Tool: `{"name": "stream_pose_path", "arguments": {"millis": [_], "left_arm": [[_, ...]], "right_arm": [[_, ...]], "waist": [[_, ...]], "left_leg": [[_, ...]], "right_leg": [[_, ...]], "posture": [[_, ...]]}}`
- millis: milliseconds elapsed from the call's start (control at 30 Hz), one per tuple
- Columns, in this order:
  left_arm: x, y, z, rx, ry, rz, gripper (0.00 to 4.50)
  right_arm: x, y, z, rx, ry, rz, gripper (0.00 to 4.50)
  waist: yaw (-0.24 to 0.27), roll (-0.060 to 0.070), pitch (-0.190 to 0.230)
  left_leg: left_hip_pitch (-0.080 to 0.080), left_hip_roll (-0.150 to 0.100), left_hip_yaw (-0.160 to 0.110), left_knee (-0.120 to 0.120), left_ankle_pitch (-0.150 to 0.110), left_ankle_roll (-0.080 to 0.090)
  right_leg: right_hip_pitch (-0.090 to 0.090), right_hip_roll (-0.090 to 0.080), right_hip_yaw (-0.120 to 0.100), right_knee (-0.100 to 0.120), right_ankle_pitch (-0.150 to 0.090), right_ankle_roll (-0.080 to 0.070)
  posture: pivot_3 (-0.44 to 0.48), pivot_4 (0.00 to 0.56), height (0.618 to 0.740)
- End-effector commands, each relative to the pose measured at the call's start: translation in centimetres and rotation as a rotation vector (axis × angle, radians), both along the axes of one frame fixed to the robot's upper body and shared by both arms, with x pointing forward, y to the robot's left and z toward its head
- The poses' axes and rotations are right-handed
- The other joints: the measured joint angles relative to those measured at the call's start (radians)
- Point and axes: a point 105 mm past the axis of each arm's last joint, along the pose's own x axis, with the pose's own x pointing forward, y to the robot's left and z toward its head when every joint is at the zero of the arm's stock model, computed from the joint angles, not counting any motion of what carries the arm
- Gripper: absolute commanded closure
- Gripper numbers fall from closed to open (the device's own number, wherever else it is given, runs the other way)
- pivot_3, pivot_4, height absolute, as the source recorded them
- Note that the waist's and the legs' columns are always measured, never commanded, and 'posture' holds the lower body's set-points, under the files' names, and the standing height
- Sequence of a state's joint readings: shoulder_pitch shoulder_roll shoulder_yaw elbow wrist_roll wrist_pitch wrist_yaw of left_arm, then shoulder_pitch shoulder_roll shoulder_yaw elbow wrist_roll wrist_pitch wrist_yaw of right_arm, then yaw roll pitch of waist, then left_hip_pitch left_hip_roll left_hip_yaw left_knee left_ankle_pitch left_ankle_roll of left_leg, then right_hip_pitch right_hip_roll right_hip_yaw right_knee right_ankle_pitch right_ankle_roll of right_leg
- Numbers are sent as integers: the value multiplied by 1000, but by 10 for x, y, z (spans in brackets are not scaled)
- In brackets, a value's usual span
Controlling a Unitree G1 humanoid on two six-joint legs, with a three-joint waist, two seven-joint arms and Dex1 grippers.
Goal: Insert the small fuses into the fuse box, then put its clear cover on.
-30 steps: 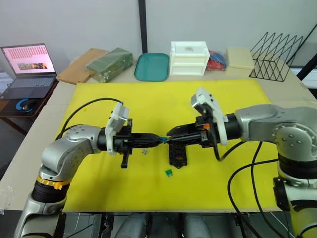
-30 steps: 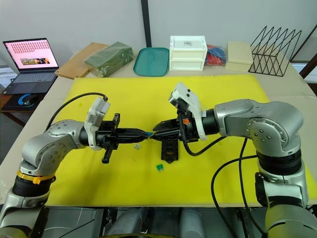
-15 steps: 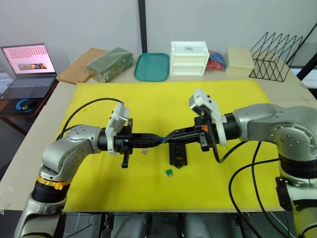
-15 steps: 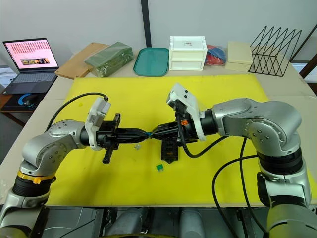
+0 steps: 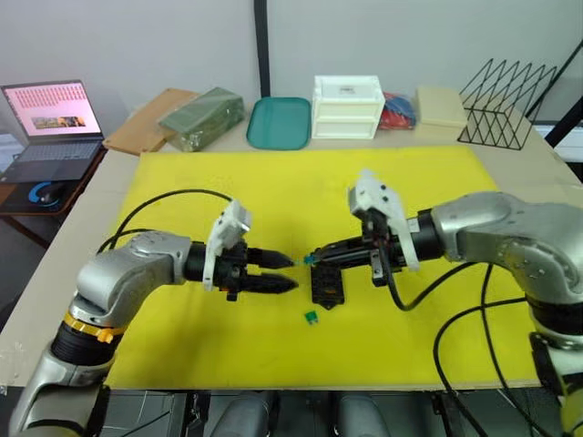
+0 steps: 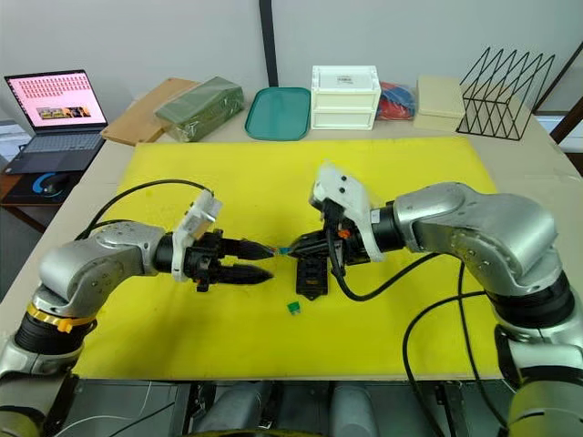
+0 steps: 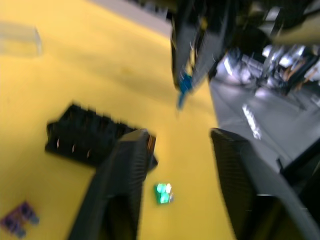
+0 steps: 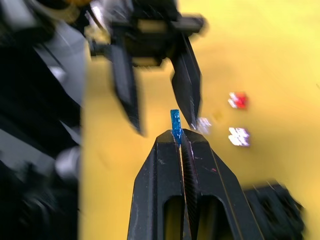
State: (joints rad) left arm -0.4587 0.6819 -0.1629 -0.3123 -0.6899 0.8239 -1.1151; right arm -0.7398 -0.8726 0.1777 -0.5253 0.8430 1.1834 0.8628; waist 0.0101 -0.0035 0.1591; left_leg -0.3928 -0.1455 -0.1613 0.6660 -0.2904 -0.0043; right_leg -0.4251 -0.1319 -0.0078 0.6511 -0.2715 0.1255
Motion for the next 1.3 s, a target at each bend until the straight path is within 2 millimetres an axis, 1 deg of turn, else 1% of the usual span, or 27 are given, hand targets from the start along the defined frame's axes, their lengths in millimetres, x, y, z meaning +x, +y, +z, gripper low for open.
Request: {"name": "stream_pose_path", "arguments": {"millis": [33, 133, 267, 467, 800, 1300], "left_arm": [[4, -1, -24, 86, -64, -15, 1018], [9, -3, -36, 101, -93, -14, 27], [15, -10, -36, 74, -128, -5, 27], [16, -17, -35, 61, -164, -18, 27], [17, -16, -38, 62, -173, -4, 27], [19, -15, -37, 67, -183, -3, 27]], "right_arm": [[2, -4, -8, -60, -95, 52, 4500], [5, -10, -21, -118, -122, 67, 4500], [8, -13, -28, -145, -147, 76, 4500], [13, -19, -34, -166, -158, 72, 4500], [15, -20, -38, -168, -162, 63, 4500], [11, -17, -36, -145, -151, 76, 4500]], "waist": [[1, 0, 0], [1, 0, 0], [2, 0, 0], [2, 0, 0], [2, 0, 0], [2, 0, 0]], "left_leg": [[0, 0, 0, 0, 0, 0], [0, 0, 0, 0, 0, 0], [0, 0, 0, 0, 0, 0], [0, 0, 0, 0, 0, 0], [0, 0, 0, 0, 0, 0], [0, 0, 0, 0, 0, 0]], "right_leg": [[0, 0, 0, 0, 0, 0], [0, 0, 0, 0, 0, 0], [0, 0, 0, 0, 0, 0], [0, 0, 0, 0, 0, 0], [0, 0, 0, 0, 0, 0], [0, 0, 0, 0, 0, 0]], "posture": [[0, 150, 740], [0, 150, 740], [0, 150, 740], [0, 150, 740], [0, 150, 740], [0, 150, 740]]}}
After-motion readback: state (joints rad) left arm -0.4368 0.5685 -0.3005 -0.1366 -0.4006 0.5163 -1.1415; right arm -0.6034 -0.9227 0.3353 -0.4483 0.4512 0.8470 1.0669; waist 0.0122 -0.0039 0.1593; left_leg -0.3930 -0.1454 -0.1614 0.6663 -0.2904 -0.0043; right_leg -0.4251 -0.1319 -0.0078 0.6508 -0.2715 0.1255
